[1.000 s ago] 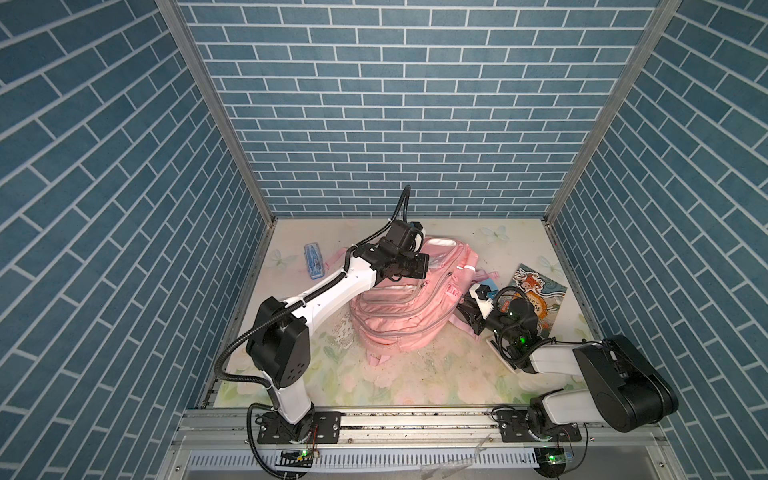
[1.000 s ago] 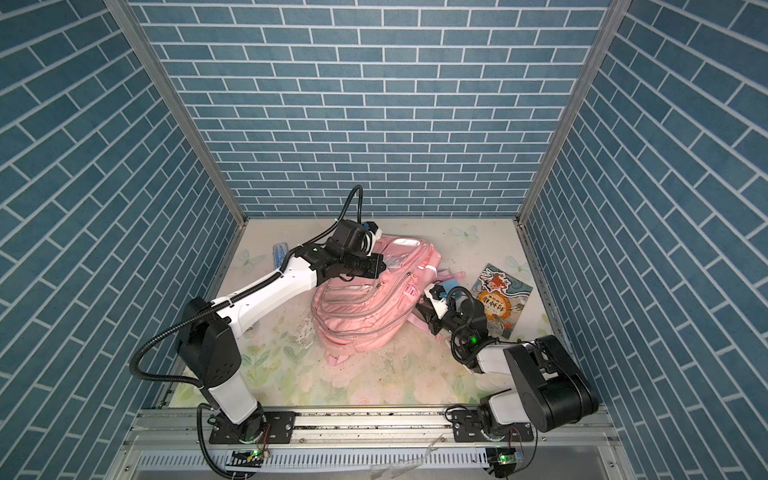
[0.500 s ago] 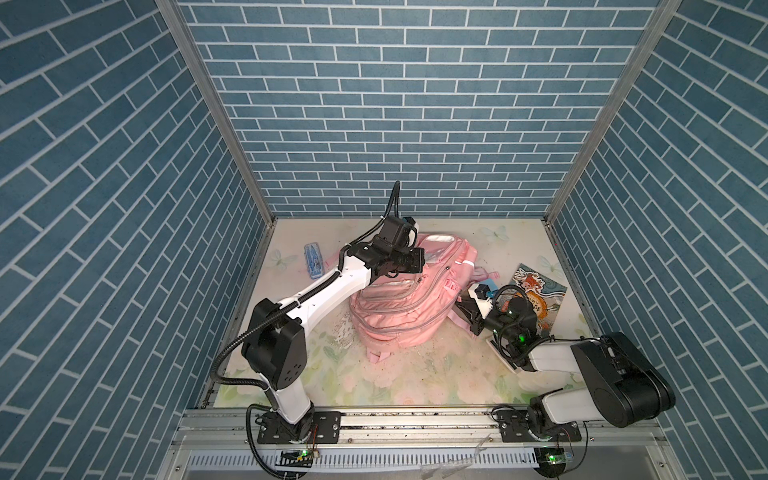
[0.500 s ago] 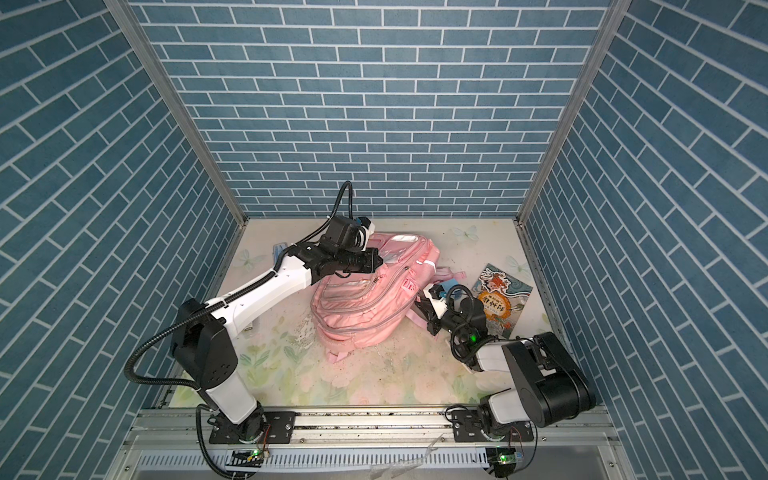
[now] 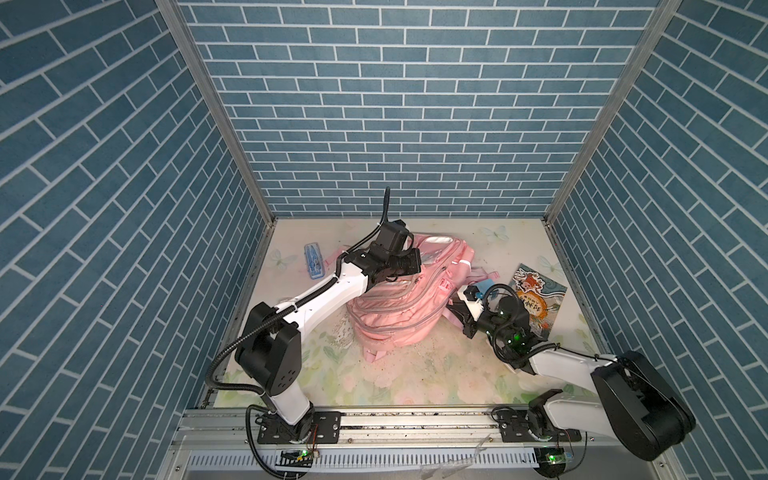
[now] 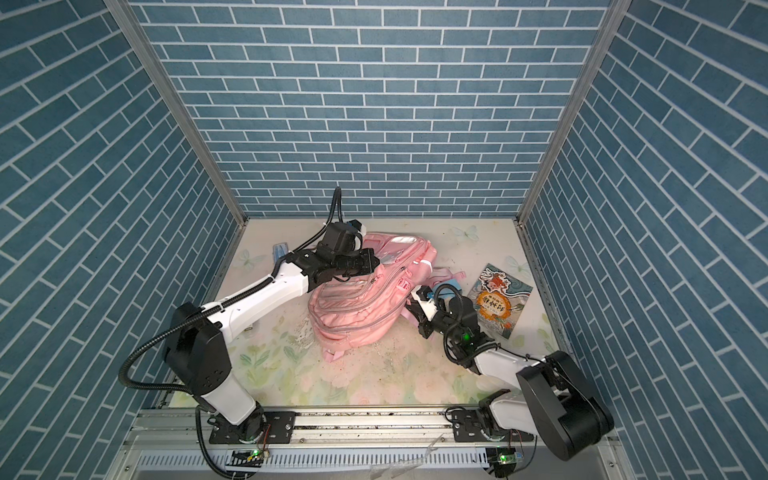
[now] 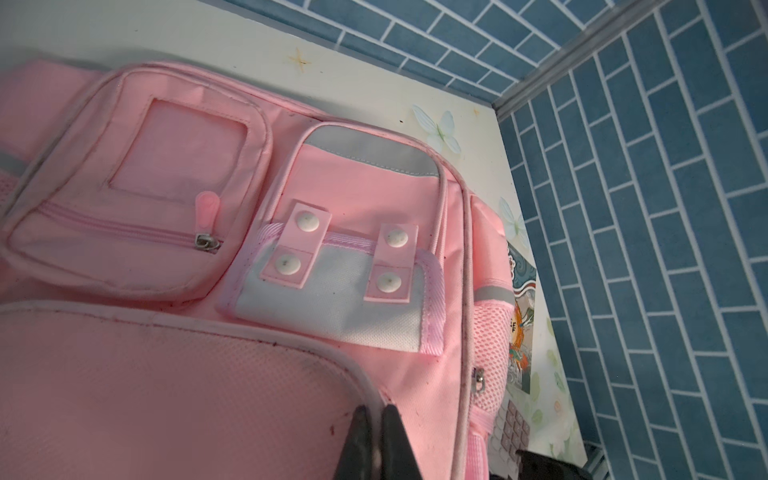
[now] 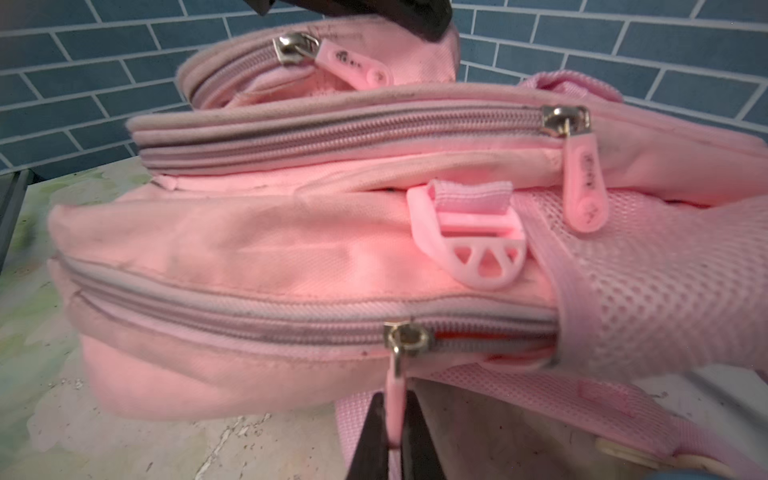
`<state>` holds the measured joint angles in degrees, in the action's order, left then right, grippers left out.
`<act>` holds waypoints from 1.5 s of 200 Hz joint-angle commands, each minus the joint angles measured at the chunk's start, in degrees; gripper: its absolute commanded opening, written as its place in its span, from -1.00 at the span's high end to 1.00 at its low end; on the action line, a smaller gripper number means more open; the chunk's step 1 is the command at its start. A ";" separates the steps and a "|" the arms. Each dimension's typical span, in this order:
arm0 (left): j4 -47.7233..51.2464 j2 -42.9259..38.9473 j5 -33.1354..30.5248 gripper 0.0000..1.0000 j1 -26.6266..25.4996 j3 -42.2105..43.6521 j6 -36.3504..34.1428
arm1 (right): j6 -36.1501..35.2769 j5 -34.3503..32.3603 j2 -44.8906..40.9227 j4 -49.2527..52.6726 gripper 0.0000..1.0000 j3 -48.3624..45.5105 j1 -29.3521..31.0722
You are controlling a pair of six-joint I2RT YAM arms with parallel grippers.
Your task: Pack the student bag
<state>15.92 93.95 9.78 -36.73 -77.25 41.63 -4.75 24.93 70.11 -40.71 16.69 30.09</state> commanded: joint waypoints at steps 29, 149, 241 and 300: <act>-12.18 -6.33 -5.38 1.00 -2.89 8.07 16.91 | -0.67 -4.89 -1.57 12.60 1.00 8.63 -3.03; -26.51 3.24 -13.23 1.00 -3.71 2.43 24.13 | -0.64 0.84 -7.02 23.55 1.00 10.47 2.74; -25.58 5.81 -15.00 1.00 -4.59 0.52 20.52 | 3.84 -2.63 -7.31 20.46 1.00 10.06 7.79; -13.15 2.37 -5.13 -0.29 -1.55 0.68 -1.43 | 5.57 -2.89 -10.60 19.58 1.00 6.71 3.71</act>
<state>-4.01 99.31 0.60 -39.77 -74.30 54.72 -0.23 21.56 61.63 -17.98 23.73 35.38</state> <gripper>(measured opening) 0.612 0.076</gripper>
